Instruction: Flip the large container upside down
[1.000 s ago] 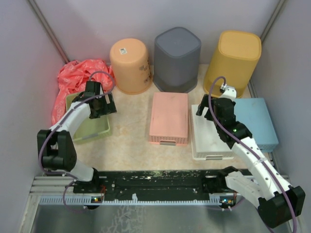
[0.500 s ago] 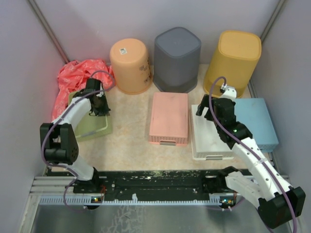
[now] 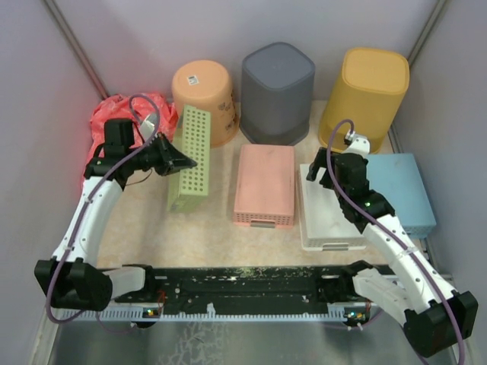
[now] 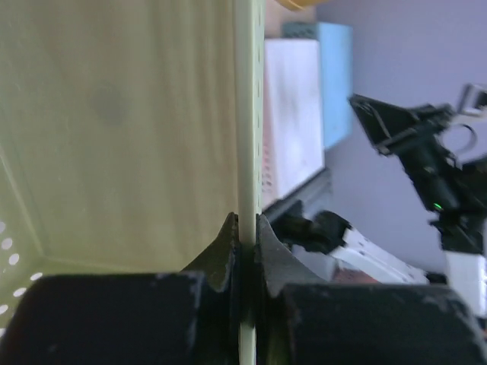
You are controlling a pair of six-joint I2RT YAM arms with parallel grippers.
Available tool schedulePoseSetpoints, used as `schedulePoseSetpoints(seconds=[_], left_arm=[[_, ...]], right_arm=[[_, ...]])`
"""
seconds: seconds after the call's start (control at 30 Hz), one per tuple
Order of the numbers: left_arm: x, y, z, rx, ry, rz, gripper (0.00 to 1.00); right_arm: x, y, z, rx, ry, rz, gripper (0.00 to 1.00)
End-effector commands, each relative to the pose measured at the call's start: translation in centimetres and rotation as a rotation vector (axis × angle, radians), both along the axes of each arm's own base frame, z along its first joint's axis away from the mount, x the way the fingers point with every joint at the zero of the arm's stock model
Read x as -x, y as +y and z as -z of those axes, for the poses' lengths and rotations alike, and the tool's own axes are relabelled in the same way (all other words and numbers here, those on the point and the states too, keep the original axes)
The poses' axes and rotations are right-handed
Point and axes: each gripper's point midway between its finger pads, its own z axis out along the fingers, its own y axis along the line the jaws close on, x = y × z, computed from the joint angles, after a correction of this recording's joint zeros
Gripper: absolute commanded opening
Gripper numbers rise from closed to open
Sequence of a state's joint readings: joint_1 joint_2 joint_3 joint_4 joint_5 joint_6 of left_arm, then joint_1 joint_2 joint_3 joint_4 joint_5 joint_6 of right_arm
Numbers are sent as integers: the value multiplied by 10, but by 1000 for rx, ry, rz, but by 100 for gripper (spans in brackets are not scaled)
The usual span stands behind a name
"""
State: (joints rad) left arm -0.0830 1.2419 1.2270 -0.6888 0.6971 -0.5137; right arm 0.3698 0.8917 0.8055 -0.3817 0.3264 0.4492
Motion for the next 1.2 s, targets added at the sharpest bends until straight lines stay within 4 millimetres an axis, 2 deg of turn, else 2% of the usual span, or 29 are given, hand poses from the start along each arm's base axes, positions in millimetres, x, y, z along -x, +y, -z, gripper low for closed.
schedulePoseSetpoints(seconds=[0.0,0.1,0.23,0.27,0.43,0.63,0.73,0.8,0.93,0.97,1.07,1.17], left_arm=[[23,-37,-55,341,-74,191,0],[36,-45,-69,490,-67,273,0],[48,-46,-69,626,-87,313,0],[51,-46,-61,656,-71,311,0],[63,-42,-46,749,-58,347,0],[62,-30,-9,783,40,328,0],[63,-20,3,811,71,311,3],[60,-12,15,789,103,303,7],[54,7,39,744,131,261,37],[53,12,44,741,140,242,41],[51,28,60,748,162,169,53],[50,47,77,765,185,72,57]], right_arm=[[-7,1,-28,-46,-87,18,90],[-5,-2,-31,-45,-96,28,90],[0,-7,-31,-40,-101,44,90],[2,-8,-30,-40,-103,46,90],[6,-10,-28,-43,-100,52,90],[8,-14,-29,-35,-108,62,90],[9,-15,-27,-28,-101,65,90],[10,-15,-26,-26,-97,65,90],[10,-17,-26,-20,-97,71,90],[10,-17,-26,-21,-97,74,90],[9,-17,-27,-22,-101,75,90],[8,-16,-28,-25,-100,72,90]])
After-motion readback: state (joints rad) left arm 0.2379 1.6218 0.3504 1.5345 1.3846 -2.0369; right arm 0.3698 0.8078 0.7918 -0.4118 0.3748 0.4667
